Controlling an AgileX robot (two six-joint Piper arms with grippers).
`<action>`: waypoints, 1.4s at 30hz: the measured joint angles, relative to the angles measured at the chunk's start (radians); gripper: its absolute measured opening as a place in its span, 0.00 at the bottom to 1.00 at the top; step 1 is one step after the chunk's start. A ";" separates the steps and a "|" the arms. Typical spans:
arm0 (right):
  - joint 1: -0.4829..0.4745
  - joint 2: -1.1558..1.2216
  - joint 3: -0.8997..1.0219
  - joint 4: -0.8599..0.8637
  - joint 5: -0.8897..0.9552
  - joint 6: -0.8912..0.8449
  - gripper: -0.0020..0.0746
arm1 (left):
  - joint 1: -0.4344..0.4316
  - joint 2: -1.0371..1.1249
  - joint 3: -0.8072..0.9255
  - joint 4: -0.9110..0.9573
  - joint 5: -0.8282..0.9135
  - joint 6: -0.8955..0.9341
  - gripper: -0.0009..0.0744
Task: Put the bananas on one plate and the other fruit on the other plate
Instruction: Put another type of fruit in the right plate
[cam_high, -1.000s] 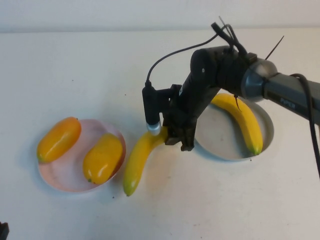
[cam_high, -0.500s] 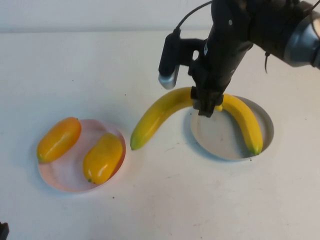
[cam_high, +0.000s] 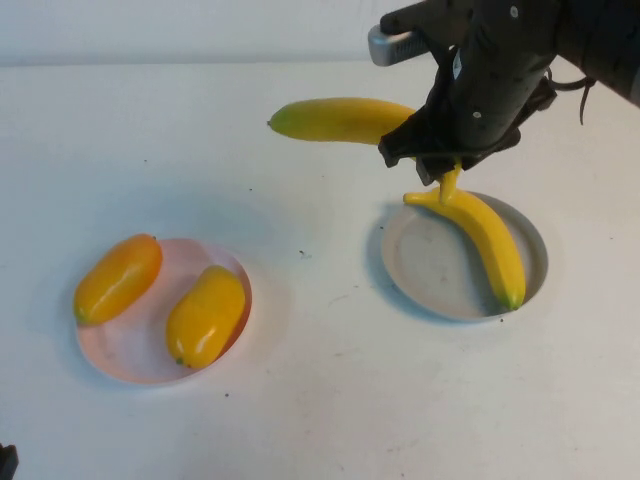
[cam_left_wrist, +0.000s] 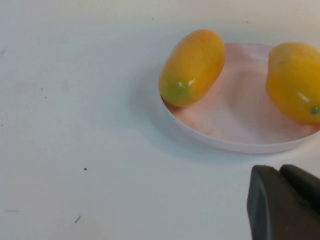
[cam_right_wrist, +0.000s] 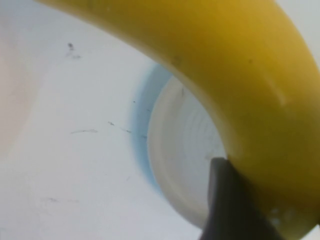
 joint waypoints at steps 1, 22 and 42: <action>-0.002 0.002 0.009 0.000 0.000 0.029 0.41 | 0.000 0.000 0.000 0.000 0.000 0.000 0.01; -0.104 -0.011 0.245 0.057 -0.006 0.189 0.40 | 0.000 0.000 0.000 0.000 0.000 0.000 0.01; -0.133 0.113 0.253 0.098 -0.019 0.242 0.40 | 0.000 0.000 0.000 0.000 0.000 0.000 0.01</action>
